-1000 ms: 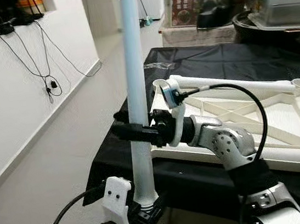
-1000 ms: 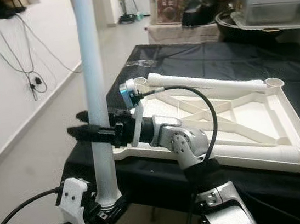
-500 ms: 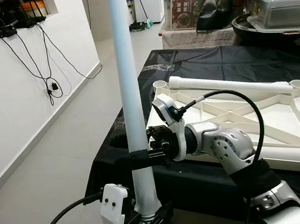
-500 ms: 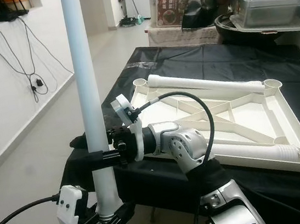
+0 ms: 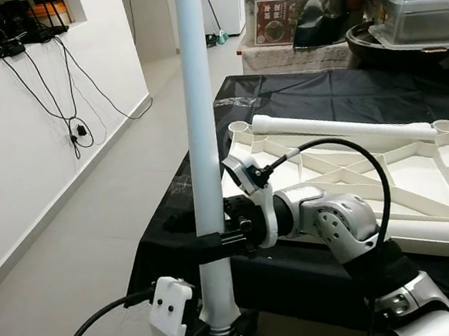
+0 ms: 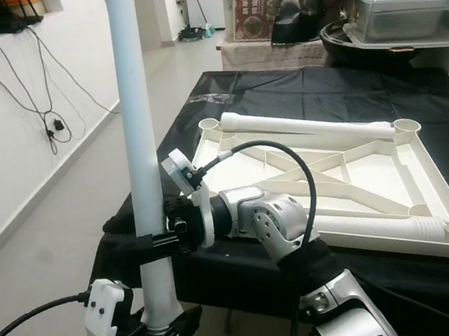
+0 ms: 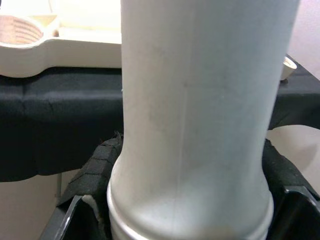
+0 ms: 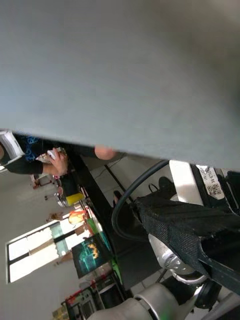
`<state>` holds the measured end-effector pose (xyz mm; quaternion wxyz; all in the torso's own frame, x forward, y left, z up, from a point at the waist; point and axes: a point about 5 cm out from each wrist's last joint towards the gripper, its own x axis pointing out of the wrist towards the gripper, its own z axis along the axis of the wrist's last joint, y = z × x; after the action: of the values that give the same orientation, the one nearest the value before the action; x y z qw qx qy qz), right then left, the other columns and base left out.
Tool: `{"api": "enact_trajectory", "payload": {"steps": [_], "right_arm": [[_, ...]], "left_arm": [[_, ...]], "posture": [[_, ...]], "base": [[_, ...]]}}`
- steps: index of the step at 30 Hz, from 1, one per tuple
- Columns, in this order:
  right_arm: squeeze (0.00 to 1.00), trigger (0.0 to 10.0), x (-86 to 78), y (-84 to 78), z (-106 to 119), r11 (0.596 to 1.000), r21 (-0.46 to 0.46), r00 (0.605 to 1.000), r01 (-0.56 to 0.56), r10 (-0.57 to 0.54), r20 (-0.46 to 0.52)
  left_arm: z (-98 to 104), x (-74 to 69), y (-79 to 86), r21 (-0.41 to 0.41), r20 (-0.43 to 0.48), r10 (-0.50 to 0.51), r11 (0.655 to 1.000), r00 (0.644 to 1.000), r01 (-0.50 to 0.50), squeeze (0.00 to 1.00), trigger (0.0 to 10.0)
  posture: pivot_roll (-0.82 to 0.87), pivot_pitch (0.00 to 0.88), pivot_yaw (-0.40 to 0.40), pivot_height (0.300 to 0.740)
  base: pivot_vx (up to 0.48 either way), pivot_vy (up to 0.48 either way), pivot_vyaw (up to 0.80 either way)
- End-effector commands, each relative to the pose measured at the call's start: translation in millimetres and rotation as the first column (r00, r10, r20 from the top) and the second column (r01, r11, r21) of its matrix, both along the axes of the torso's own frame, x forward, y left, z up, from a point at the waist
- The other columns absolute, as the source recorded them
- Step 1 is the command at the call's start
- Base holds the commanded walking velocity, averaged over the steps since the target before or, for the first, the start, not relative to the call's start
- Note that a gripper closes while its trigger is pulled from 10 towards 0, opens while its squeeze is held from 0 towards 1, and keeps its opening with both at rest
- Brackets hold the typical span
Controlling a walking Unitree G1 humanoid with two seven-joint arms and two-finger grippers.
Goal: Building children table
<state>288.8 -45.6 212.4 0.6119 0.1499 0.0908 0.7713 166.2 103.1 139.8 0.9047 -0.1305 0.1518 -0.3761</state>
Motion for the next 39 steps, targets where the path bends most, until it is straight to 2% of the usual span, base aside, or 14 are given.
{"api": "enact_trajectory", "payload": {"steps": [1, 7, 8, 10, 11, 12, 13, 14, 28, 29, 36, 37, 38, 39], "right_arm": [[0.0, 10.0, -3.7, 3.5, 0, 1.0, 0.0, 1.0, -0.018, 0.018, -0.003], [0.0, 10.0, -5.3, 5.4, -1, 0.999, 0.005, 0.999, -0.033, 0.033, -0.023], [0.0, 4.7, -5.7, 5.8, 0, 0.999, 0.008, 0.999, -0.035, 0.035, -0.027], [0.0, 4.7, -6.0, 6.1, 0, 0.999, 0.01, 0.999, -0.036, 0.036, -0.029], [0.0, 4.0, -6.6, 6.3, 0, 0.999, 0.012, 0.999, -0.037, 0.038, -0.031], [0.0, 4.0, -6.6, 6.3, 0, 0.999, 0.012, 0.999, -0.037, 0.038, -0.031], [0.0, 1.0, -7.2, 6.4, -1, 0.999, 0.013, 0.999, -0.039, 0.039, -0.034], [0.0, 0.0, -7.8, 6.2, -1, 0.999, 0.015, 0.998, -0.041, 0.042, -0.037], [0.0, 0.0, -12.0, 4.7, -2, 0.998, 0.025, 0.997, -0.05, 0.052, -0.061], [0.0, 0.0, -11.8, 4.6, -1, 0.998, 0.027, 0.997, -0.05, 0.051, -0.059], [0.0, 0.0, -4.4, 0.9, 8, 0.999, 0.046, 0.999, -0.021, 0.022, -0.031], [0.0, 0.0, -0.4, -0.6, 10, 0.999, 0.051, 1.0, 0.001, 0.001, -0.025], [0.0, 0.0, 3.4, -2.2, 13, 0.998, 0.057, 1.0, 0.022, -0.021, -0.018], [0.0, 0.0, 7.6, -4.1, 15, 0.997, 0.063, 0.999, 0.045, -0.045, -0.01]], "left_arm": [[0, 0.4, 1.7, 0.004, 0.003, -0.008, 1.0, 1.0, 0.008, 0.0, 10.0], [-1, 2.0, 2.4, 0.023, 0.007, -0.02, 1.0, 1.0, 0.02, 0.0, 10.0], [-1, 2.1, 2.3, 0.022, 0.006, -0.02, 1.0, 1.0, 0.02, 0.0, 10.0], [-1, 2.2, 2.2, 0.02, 0.006, -0.02, 1.0, 1.0, 0.019, 0.0, 10.0], [-2, 1.9, 2.2, 0.019, 0.005, -0.021, 1.0, 1.0, 0.021, 0.0, 10.0], [-2, 1.9, 2.2, 0.019, 0.005, -0.021, 1.0, 1.0, 0.021, 0.0, 10.0], [-2, 1.5, 2.2, 0.018, 0.004, -0.021, 1.0, 1.0, 0.021, 0.0, 10.0], [-2, 0.9, 2.2, 0.015, 0.001, -0.021, 1.0, 1.0, 0.021, 0.0, 10.0], [-8, 4.0, 3.3, 0.036, -0.039, 0.023, 0.999, 0.999, -0.021, 0.0, 10.0], [-8, 4.2, 3.6, 0.04, -0.03, 0.026, 0.999, 0.999, -0.025, 1.0, 10.0], [-12, 6.6, 10.9, 0.087, -0.018, 0.08, 0.993, 0.997, -0.078, 1.0, 10.0], [-13, 6.7, 11.2, 0.09, -0.019, 0.082, 0.993, 0.996, -0.08, 0.97, 10.0], [-13, 6.6, 11.0, 0.09, -0.019, 0.081, 0.993, 0.997, -0.079, 0.35, 10.0], [-12, 5.8, 10.1, 0.082, -0.023, 0.075, 0.994, 0.997, -0.073, 0.0, 10.0]], "posture": [[0.11, 0.026, 0.011, 0.74], [0.11, 0.026, 0.01, 0.74], [0.11, 0.026, 0.01, 0.74], [0.11, 0.026, 0.01, 0.74], [0.11, 0.027, 0.016, 0.74], [0.11, 0.027, 0.016, 0.74], [0.11, 0.027, 0.016, 0.74], [0.11, 0.027, 0.016, 0.74], [0.11, 0.027, 0.012, 0.74], [0.11, 0.027, 0.012, 0.74], [0.11, 0.028, 0.012, 0.74], [0.11, 0.028, 0.012, 0.74], [0.11, 0.028, 0.012, 0.74], [0.11, 0.028, 0.012, 0.74]], "base": [[0.0, 0.0, 0.0], [0.0, 0.0, 0.0], [0.0, 0.0, 0.0], [0.0, 0.0, 0.0], [0.0, 0.0, 0.0], [0.0, 0.0, 0.0], [0.0, 0.0, 0.0], [0.0, 0.0, 0.0], [0.0, 0.0, 0.0], [0.0, 0.0, 0.0], [0.0, 0.0, 0.0], [0.0, 0.0, 0.0], [0.0, 0.0, 0.0], [0.0, 0.0, 0.0]]}}
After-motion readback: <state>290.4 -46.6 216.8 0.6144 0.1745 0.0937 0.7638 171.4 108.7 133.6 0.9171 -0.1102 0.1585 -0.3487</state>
